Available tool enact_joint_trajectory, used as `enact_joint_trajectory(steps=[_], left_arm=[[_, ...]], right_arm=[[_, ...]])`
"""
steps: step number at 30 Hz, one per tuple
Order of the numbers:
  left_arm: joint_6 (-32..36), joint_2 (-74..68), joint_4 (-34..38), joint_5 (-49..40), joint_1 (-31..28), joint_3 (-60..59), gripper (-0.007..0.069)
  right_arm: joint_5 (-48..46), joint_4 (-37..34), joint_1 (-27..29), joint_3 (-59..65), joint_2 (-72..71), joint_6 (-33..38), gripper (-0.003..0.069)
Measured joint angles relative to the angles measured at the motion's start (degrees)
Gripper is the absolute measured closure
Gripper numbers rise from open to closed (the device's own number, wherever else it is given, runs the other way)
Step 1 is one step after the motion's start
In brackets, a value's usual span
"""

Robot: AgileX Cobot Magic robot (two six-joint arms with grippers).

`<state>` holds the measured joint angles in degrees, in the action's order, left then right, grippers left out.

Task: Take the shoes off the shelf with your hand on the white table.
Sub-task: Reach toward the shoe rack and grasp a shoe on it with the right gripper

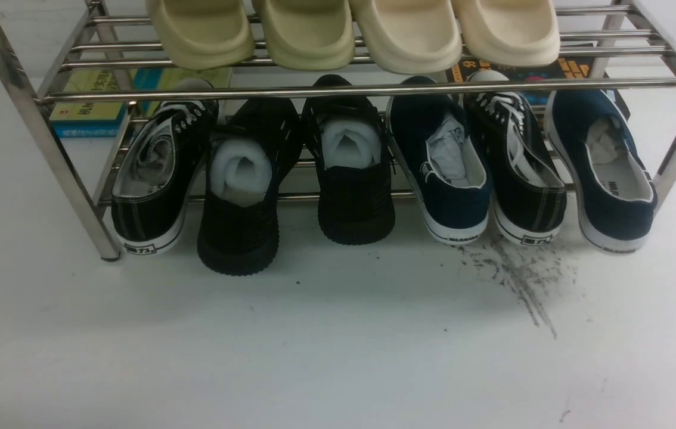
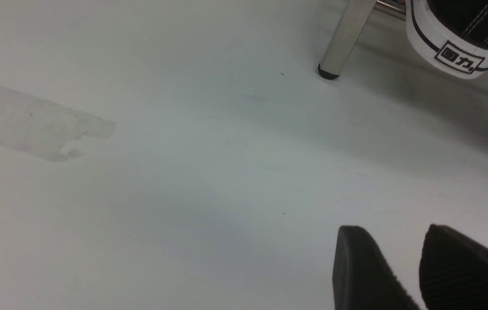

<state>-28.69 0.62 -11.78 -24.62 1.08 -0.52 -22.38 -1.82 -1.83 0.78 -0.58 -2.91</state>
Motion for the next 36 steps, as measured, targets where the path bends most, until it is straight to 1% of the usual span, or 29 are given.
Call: enact_joint_trajectory(steps=[28, 30, 32, 34, 36], left_arm=[[0.0, 0.0, 0.0, 0.0, 0.0, 0.0, 0.0383], [0.0, 0.0, 0.0, 0.0, 0.0, 0.0, 0.0383], [0.0, 0.0, 0.0, 0.0, 0.0, 0.0, 0.0383], [0.0, 0.0, 0.0, 0.0, 0.0, 0.0, 0.0383], [0.0, 0.0, 0.0, 0.0, 0.0, 0.0, 0.0383]], right_arm=[[0.0, 0.2, 0.0, 0.0, 0.0, -0.3, 0.0418], [0.1, -2.6, 0.0, 0.0, 0.0, -2.2, 0.0418], [0.1, -8.9, 0.0, 0.0, 0.0, -6.1, 0.0418], [-0.2, -18.7, 0.0, 0.1, 0.0, -12.3, 0.0418], [-0.4, -26.0, 0.0, 0.2, 0.0, -16.4, 0.0418]])
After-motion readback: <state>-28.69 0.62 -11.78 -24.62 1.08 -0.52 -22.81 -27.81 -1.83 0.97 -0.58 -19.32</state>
